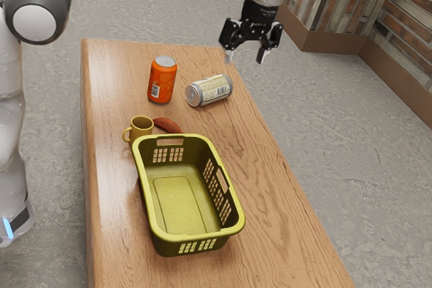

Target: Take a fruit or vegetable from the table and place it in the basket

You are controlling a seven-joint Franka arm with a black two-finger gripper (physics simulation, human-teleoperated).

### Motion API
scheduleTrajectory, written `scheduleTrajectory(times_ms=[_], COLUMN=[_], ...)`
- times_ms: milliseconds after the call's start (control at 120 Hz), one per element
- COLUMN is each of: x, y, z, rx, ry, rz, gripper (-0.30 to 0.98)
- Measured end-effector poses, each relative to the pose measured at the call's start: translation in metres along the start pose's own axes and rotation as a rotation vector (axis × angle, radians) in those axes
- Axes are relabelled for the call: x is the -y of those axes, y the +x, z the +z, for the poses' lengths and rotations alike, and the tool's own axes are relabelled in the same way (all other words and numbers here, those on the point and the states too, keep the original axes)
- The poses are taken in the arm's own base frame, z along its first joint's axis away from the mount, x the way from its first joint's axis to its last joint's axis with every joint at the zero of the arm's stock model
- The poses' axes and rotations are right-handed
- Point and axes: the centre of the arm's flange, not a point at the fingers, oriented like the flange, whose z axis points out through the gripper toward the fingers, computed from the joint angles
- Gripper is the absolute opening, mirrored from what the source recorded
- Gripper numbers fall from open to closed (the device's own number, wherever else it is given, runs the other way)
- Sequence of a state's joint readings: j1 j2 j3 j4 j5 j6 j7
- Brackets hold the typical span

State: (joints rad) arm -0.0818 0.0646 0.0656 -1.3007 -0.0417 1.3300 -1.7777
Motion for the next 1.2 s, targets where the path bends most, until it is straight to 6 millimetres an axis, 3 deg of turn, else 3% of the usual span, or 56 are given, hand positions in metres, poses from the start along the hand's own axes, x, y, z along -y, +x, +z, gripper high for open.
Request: scheduleTrajectory(times_ms=[150,233,392,508,592,667,825,950,1033,1125,1200], x=[0.006,0.016,0.012,-0.007,-0.007,-0.004,0.009,0.016,0.003,-0.016,-0.053], y=[-0.014,-0.019,-0.024,0.015,0.034,0.026,-0.031,-0.055,-0.05,-0.023,0.003], z=[-0.003,-0.014,-0.003,0.007,0.002,0.001,0.005,0.003,0.015,0.023,0.027], rx=[0.053,0.074,0.113,0.129,0.141,0.144,0.138,0.127,0.108,0.104,0.09], ry=[0.013,0.002,0.04,0.036,0.013,0.007,0.018,0.002,0.004,-0.018,-0.069], rz=[-0.102,-0.143,-0.137,0.031,0.167,0.306,0.613,0.876,1.045,1.201,1.306], gripper=[0.69,0.69,0.69,0.69,0.69,0.69,0.69,0.69,0.69,0.69,0.69])
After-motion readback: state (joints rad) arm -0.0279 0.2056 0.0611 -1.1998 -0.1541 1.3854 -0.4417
